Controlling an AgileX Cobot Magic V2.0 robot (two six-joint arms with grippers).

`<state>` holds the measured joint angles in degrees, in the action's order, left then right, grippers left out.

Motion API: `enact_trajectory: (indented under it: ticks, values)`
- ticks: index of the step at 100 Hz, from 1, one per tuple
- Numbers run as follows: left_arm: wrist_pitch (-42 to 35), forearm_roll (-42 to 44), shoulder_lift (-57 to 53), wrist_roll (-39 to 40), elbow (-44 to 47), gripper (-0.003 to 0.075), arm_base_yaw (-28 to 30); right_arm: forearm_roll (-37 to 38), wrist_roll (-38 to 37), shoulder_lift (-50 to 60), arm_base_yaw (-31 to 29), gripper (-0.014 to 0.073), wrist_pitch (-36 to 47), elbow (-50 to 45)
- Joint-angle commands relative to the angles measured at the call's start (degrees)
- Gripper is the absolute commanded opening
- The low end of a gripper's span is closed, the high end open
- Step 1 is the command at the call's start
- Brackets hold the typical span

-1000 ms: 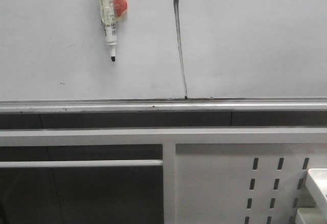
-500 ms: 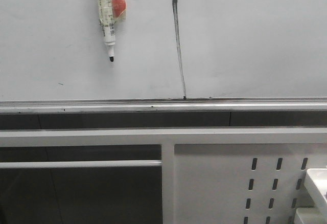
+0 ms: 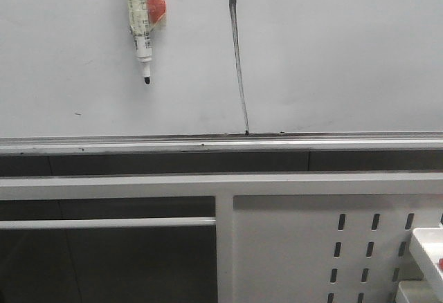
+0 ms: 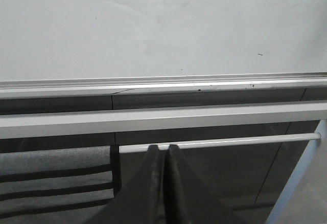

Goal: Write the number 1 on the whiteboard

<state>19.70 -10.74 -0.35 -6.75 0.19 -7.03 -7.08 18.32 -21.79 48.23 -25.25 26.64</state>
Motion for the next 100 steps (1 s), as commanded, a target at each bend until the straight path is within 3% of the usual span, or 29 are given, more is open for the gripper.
enact_trajectory:
  ticks: [1,25,32,50,72,100]
  values:
    - [-2.46,-1.15,-1.27,0.5,2.04,-0.002,0.17,0.45,0.03,-0.26,-0.26,-0.005,4.07,1.41]
    - [-2.46,-1.15,-1.27,0.5,2.04,-0.002,0.17,0.45,0.03,0.3,-0.26,-0.005,3.79,1.28]
    - [-2.46,-1.15,-1.27,0.5,2.04,-0.002,0.17,4.5,-0.72,0.3,-0.36,-0.005,5.17,-0.13]
    - [-2.46,-1.15,-1.27,0.5,2.04,-0.002,0.17,24.34,-32.5,1.03,-5.21,-0.005,18.89,-10.83]
    - [-2.46,-1.15,-1.27,0.5,2.04,-0.002,0.17,24.72,-34.28,2.22,-13.31,-0.005,33.24,-26.77]
    - [-2.46,-1.15,-1.27,0.5,2.04,-0.002,0.17,21.98,-34.28,15.84,-15.47,-0.005,13.11,-27.83]
